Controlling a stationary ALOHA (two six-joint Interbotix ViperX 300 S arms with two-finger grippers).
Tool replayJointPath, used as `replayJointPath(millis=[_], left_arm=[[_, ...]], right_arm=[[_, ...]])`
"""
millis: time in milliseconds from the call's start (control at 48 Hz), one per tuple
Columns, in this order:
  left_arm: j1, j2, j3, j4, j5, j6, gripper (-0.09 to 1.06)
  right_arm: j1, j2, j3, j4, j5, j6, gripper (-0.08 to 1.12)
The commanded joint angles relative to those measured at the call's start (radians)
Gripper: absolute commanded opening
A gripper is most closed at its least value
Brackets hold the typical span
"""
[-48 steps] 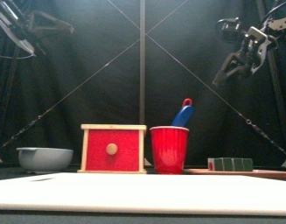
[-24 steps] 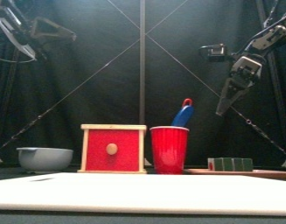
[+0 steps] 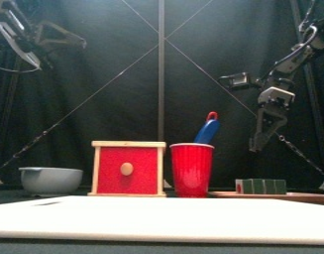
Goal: Place sushi on board then cut the sushi with the knife then place the pieces on the plate
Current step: Place the sushi on the board
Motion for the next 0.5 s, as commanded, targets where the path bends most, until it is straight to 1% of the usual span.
replayJointPath(millis=[21,500], left_arm=[[0.003,0.003,-0.011,-0.002,-0.009,-0.002,-0.03],[0.005,0.003,-0.005,-0.002,-0.008,-0.002,-0.03]], right_arm=[[-0.011,0.021,-0.025,-0.009,-0.003,-0.002,1.04],[-0.043,0.149,-0.031,-0.020,-0.071,-0.002,1.04]])
